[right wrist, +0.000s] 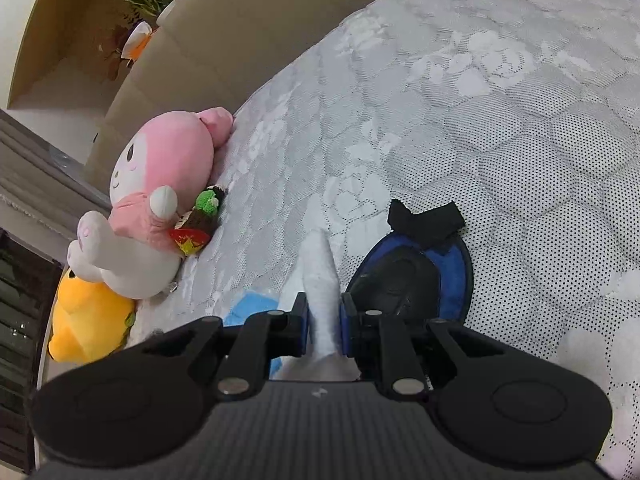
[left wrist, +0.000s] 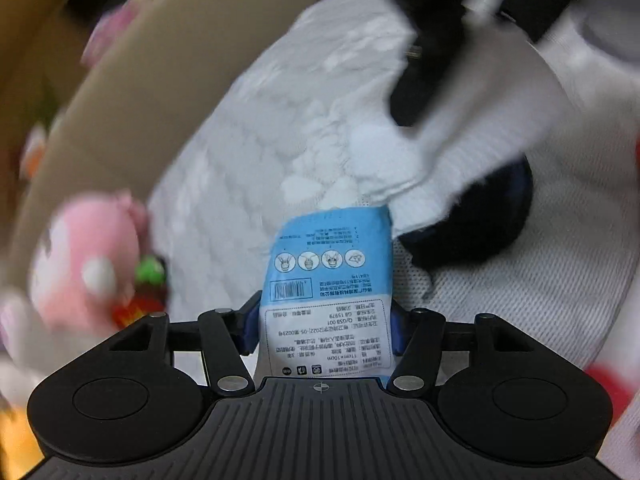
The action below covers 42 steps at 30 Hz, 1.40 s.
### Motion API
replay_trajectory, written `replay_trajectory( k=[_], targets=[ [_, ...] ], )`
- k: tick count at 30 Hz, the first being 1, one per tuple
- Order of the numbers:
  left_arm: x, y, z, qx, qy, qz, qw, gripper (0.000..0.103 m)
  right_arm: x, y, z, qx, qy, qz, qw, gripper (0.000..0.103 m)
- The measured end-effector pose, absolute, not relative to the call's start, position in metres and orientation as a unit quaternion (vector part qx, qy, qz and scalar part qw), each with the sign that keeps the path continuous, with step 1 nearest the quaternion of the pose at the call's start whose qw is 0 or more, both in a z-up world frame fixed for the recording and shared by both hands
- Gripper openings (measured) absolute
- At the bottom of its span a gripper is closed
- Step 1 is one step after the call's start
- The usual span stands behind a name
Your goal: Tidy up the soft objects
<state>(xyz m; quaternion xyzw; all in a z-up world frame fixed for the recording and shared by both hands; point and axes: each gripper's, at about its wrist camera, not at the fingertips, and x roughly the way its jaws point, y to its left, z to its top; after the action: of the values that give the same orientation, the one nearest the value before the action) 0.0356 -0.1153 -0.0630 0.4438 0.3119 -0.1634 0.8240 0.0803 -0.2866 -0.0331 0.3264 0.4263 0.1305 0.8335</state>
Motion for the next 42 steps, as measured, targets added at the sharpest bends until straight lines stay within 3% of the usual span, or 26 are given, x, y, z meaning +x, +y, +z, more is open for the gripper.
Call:
replay_trajectory(
  k=[9,12,13,14,20,26,27,28,31,34,37,42],
  targets=[
    [-0.017,-0.119,-0.064,0.427,0.304,-0.239,0.818,0.072,0.075,-0.266,-0.036,0.362,0.451,0.262,0.773,0.018],
    [-0.024,-0.117,-0.055,0.411,0.313,-0.256,0.818,0.081,0.069,-0.247,-0.043,0.289,0.489,0.234,0.789,0.018],
    [-0.024,-0.113,-0.05,0.4,0.319,-0.255,0.82,0.089,0.069,-0.244,-0.045,0.27,0.497,0.221,0.795,0.018],
    [-0.024,-0.109,-0.044,0.385,0.327,-0.254,0.825,0.094,0.069,-0.244,-0.045,0.258,0.5,0.206,0.801,0.018],
    [0.004,-0.076,-0.019,0.225,0.421,-0.219,0.851,0.095,0.072,-0.249,-0.045,0.251,0.5,0.164,0.813,0.019],
    [0.06,-0.043,-0.04,0.038,0.518,-0.167,0.838,0.095,0.077,-0.274,-0.042,0.326,0.473,0.158,0.803,0.019],
    [0.064,-0.04,-0.044,0.026,0.522,-0.167,0.836,0.09,0.077,-0.28,-0.042,0.338,0.469,0.154,0.802,0.019],
    [0.066,-0.043,-0.045,0.026,0.523,-0.171,0.835,0.068,0.077,-0.284,-0.043,0.349,0.465,0.15,0.799,0.019],
    [0.055,-0.058,-0.037,0.1,0.479,-0.182,0.853,0.067,0.08,-0.294,-0.045,0.374,0.458,0.142,0.794,0.019],
    [0.05,-0.087,-0.034,0.333,0.341,-0.165,0.864,0.067,0.083,-0.294,-0.046,0.376,0.454,0.141,0.795,0.019],
    [0.032,-0.109,-0.059,0.523,0.233,-0.167,0.803,0.068,0.084,-0.291,-0.044,0.365,0.452,0.137,0.802,0.018],
    [0.002,-0.123,-0.088,0.581,0.207,-0.199,0.762,0.068,0.081,-0.293,-0.04,0.358,0.439,0.13,0.814,0.018]
  ],
)
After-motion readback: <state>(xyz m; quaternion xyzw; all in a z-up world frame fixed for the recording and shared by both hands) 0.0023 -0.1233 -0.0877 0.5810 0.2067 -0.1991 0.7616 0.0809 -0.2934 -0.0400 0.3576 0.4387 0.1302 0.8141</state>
